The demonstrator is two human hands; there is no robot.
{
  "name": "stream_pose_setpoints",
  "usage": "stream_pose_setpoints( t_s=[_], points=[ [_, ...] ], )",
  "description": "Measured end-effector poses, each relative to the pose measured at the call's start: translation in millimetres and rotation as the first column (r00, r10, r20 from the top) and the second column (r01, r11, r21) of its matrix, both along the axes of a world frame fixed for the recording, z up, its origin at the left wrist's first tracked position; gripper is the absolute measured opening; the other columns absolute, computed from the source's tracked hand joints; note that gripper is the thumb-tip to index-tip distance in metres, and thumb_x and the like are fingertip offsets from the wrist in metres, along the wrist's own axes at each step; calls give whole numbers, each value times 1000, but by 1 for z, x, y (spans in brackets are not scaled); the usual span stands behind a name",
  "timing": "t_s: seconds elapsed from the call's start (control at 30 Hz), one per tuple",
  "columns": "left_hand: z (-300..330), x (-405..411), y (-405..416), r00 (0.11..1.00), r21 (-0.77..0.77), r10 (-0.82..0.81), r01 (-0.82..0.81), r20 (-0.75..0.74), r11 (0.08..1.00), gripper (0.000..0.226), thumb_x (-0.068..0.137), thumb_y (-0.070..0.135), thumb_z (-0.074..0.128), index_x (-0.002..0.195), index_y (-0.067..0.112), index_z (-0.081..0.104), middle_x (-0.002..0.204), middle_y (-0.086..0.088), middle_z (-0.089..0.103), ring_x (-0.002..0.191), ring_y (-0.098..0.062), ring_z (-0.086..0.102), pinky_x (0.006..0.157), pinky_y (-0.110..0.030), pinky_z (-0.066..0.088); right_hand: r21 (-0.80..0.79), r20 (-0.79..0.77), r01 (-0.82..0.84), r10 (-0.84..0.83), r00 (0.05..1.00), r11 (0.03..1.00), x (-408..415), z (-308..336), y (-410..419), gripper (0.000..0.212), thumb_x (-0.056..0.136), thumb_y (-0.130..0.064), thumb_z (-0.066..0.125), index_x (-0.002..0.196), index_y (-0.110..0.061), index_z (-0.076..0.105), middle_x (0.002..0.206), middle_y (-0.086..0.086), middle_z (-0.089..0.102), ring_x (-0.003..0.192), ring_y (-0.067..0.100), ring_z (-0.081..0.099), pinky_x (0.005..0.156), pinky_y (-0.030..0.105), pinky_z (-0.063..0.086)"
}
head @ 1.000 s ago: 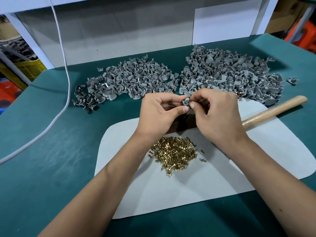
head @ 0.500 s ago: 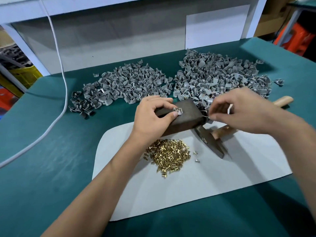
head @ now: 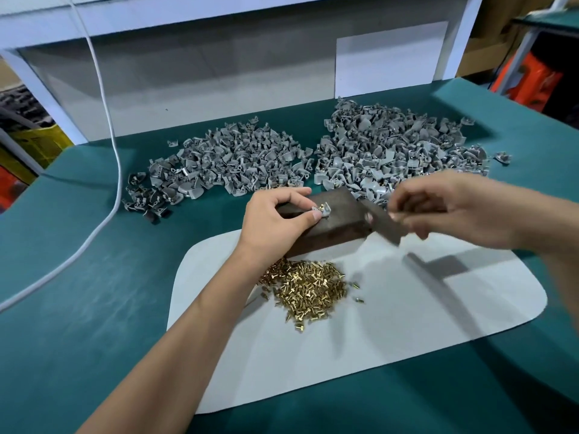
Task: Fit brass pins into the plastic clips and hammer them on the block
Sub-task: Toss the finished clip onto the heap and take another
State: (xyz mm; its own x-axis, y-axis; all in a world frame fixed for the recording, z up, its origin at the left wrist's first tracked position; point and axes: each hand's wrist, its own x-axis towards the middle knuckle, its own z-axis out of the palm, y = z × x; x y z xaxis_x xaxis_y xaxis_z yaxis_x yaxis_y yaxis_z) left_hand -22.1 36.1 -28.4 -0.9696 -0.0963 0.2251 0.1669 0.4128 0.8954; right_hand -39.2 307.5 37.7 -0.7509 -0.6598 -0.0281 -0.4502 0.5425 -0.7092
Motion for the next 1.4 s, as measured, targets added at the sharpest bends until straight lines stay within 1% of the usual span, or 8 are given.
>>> stream_pose_setpoints(
  t_s=[0.4,0.57,0.7,0.9,1.03,1.2,1.33,1.4],
  points=[
    [1,-2,-2,996,91,-18,10,85,996,10,77,9,87,76,18,81,111,0,76,110,-1,68,103,-38,53,-129,-555,263,-289,780,956,-6,-5,-64,20,105,-39,40,104,-26,55,63,-6,54,51,15,49,50,31,34],
    [2,-1,-2,994,110,-25,14,102,994,11,77,9,87,75,19,81,115,-2,75,114,3,65,101,-29,52,243,-503,353,-194,843,904,-13,-11,-66,25,107,-39,40,89,-25,50,69,-1,53,66,31,56,61,37,40],
    [2,-1,-1,995,111,-21,10,100,994,11,77,8,87,76,18,82,110,1,76,112,4,66,99,-25,52,-108,-579,349,-344,739,931,-7,-6,-59,21,105,-39,41,91,-26,49,61,-1,55,49,19,51,47,31,32],
    [3,1,-1,994,124,-23,10,104,992,10,79,8,86,77,17,81,121,-4,73,113,1,67,101,-29,54,235,-546,378,-200,813,896,-3,-7,-73,19,107,-41,39,94,-29,46,72,2,54,68,33,55,61,38,41],
    [3,-1,0,995,120,-15,3,102,993,12,78,9,87,76,19,81,123,-2,73,109,-2,69,101,-29,54,-4,-605,361,-289,742,933,3,-2,-72,19,106,-38,39,109,-26,53,66,-2,55,55,26,52,51,35,42],
    [4,1,0,995,114,-16,4,101,993,10,79,9,87,77,18,81,123,-3,72,107,1,69,100,-30,55,265,-569,339,-138,811,903,0,3,-78,19,106,-41,38,97,-29,49,72,-3,50,69,33,54,62,39,43],
    [3,-1,0,994,100,-4,-7,106,995,8,78,11,88,80,17,82,122,0,73,106,0,69,103,-34,54,-125,-633,330,-332,699,936,2,6,-73,22,106,-36,38,109,-24,56,61,-6,50,48,17,47,48,29,31],
    [3,-1,0,994,114,-3,-9,110,993,8,78,8,86,81,13,81,124,-3,72,106,-7,72,103,-38,55,84,-597,350,-233,767,933,7,-1,-83,20,108,-34,37,107,-22,52,68,2,52,57,26,51,54,36,45]
  ],
)
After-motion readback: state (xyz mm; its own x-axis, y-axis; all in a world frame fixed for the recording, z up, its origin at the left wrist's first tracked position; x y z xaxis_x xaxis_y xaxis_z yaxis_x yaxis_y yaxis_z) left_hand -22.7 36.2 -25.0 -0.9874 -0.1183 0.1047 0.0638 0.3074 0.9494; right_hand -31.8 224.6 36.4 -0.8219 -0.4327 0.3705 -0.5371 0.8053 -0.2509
